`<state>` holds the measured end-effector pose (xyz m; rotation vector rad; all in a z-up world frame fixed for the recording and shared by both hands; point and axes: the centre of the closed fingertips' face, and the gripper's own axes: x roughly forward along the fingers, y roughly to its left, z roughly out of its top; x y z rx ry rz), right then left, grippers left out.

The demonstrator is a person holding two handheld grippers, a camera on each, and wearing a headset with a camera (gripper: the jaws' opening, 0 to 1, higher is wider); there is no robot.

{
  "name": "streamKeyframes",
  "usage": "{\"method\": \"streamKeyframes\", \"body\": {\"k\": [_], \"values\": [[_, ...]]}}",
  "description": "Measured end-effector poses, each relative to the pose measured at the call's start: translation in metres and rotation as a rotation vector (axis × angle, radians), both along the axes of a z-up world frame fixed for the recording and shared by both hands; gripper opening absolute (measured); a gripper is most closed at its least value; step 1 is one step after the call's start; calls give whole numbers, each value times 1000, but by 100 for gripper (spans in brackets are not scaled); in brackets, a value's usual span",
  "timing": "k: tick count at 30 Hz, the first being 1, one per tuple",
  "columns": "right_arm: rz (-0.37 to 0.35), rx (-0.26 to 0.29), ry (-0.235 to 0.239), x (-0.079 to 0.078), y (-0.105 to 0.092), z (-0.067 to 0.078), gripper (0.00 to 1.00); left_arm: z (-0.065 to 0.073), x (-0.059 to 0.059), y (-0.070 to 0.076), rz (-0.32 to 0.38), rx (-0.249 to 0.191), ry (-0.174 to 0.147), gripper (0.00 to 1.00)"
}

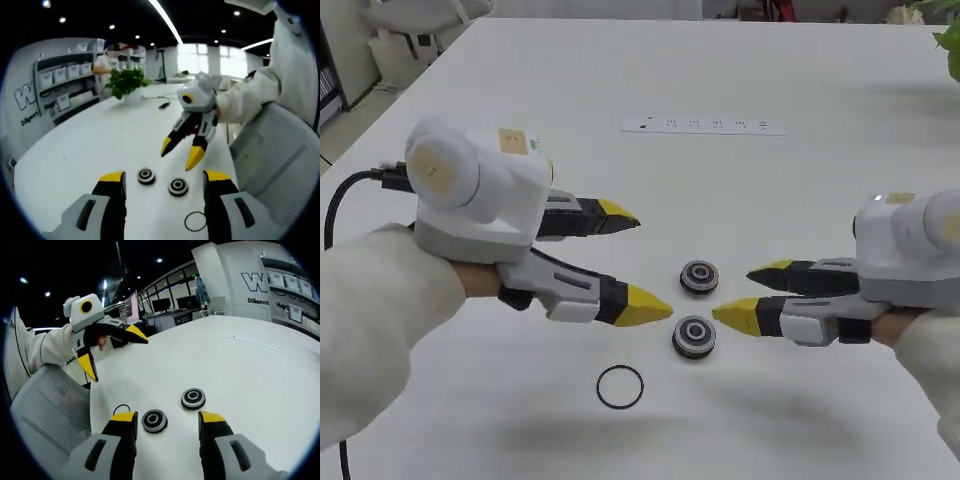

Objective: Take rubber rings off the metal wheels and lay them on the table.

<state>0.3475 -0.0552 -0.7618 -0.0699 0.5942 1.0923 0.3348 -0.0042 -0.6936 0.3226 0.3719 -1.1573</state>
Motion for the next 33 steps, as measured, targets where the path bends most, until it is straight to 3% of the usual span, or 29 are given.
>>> {"method": "streamKeyframes", "body": {"k": [8,12,22,28,33], "values": [[69,-53,-4,-12,3,-14,45,0,3,-19,-53,14,-29,62],[99,-65,-30,-13,3,-20,40,-16,3,-23,-64,31,-31,60],[141,-100,-35,-18,6,-32,33,-49,-1,-30,-51,29,0,54],[168,-114,-27,-24,10,-38,30,-56,-2,-34,-45,9,-14,50],[181,-120,-31,-27,12,-40,28,-67,-5,-37,-73,29,-18,40]]}}
